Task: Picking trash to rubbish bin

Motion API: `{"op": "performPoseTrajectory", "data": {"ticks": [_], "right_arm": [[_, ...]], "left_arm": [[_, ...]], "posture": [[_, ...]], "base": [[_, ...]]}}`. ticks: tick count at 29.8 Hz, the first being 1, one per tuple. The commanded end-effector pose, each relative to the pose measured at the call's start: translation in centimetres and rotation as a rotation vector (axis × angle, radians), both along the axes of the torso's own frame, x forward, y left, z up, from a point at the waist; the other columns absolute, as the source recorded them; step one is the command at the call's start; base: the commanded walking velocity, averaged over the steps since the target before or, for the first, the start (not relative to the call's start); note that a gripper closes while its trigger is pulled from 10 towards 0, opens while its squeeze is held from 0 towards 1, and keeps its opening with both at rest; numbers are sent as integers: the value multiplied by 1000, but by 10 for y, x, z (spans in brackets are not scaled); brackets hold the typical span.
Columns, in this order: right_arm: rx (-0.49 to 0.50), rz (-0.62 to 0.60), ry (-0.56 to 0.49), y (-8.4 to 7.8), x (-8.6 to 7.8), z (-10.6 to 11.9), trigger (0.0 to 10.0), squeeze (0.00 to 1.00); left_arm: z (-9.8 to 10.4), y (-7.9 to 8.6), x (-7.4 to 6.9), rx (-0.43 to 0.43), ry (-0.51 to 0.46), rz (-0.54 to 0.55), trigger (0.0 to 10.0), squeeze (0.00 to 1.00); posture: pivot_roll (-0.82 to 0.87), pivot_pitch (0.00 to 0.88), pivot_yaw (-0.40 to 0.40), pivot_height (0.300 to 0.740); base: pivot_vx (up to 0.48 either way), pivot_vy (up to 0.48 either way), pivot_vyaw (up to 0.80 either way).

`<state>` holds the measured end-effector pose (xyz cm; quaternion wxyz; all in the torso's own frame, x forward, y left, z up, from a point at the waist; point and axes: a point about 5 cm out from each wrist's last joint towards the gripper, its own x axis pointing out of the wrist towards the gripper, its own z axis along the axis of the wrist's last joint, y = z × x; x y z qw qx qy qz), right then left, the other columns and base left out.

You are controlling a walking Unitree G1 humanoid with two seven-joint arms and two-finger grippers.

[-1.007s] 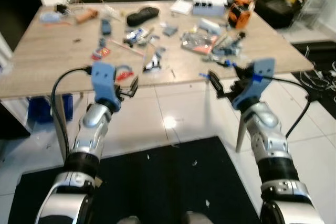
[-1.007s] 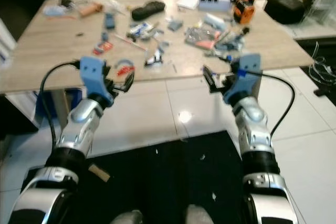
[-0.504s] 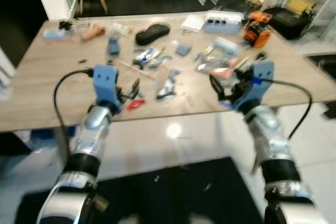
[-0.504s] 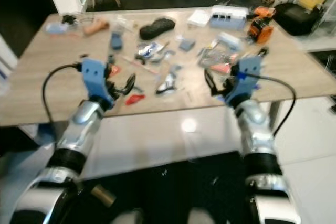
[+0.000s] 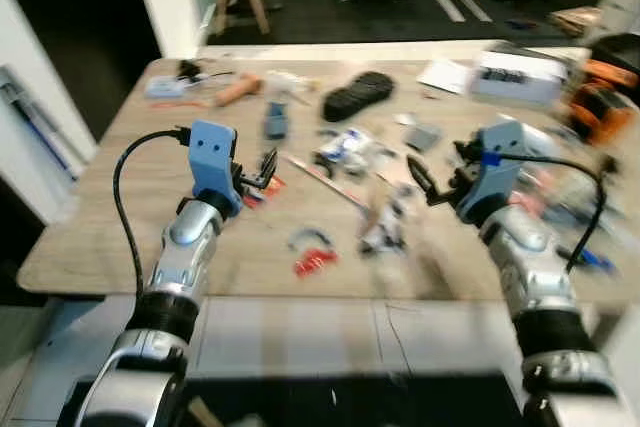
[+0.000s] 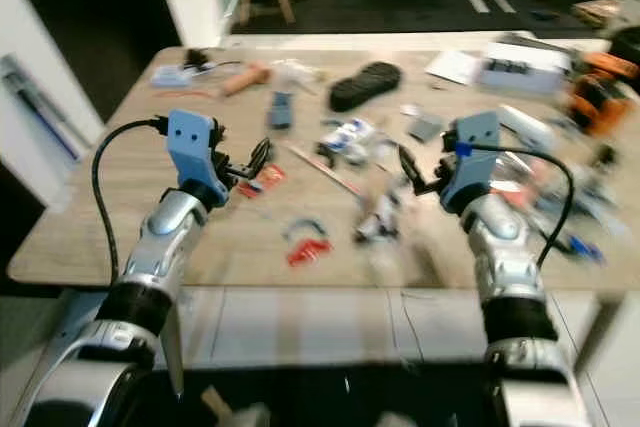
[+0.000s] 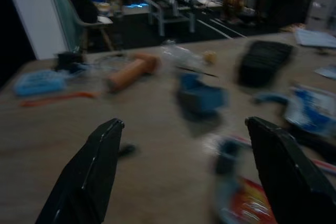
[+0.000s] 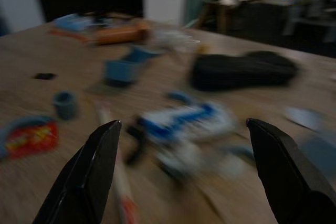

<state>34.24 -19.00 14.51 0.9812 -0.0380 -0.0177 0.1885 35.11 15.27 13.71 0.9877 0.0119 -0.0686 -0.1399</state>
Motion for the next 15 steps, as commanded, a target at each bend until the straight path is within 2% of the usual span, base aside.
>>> {"op": "performPoseTrajectory", "data": {"ticks": [1, 5, 9, 10, 11, 13, 15], "right_arm": [[-41, 19, 71, -7, -4, -10, 10000, 0], [-59, 40, 112, -9, -6, -14, 10000, 0], [-86, 107, 165, -24, -12, -13, 10000, 0], [-86, 107, 165, -24, -12, -13, 10000, 0], [-113, 109, 167, -32, -13, -9, 10000, 0], [-141, 84, 165, -38, -12, -6, 10000, 0], [-119, 24, 168, -48, -8, -2, 10000, 0]], "left_arm": [[1, -4, -1, -7, -9, -29, 10000, 0], [2, -4, -1, 6, -19, -41, 10000, 0], [8, -3, -7, 29, -51, -152, 10000, 0], [8, -3, -7, 29, -51, -152, 10000, 0], [10, -1, -9, 28, -61, -196, 10000, 0], [12, -1, -11, 30, -65, -226, 10000, 0], [13, -2, -14, 37, -71, -270, 10000, 0]], "posture": [[-94, 0, 22, 740], [-92, 0, 22, 740], [-92, 0, 21, 740], [-92, 0, 21, 740], [-92, 0, 21, 740], [-92, 0, 21, 740], [-94, 0, 20, 740]], "base": [[0, 0, 800], [0, 0, 800], [0, 0, 798], [0, 0, 794], [0, 0, 656], [0, 0, 0], [0, 0, 0]]}}
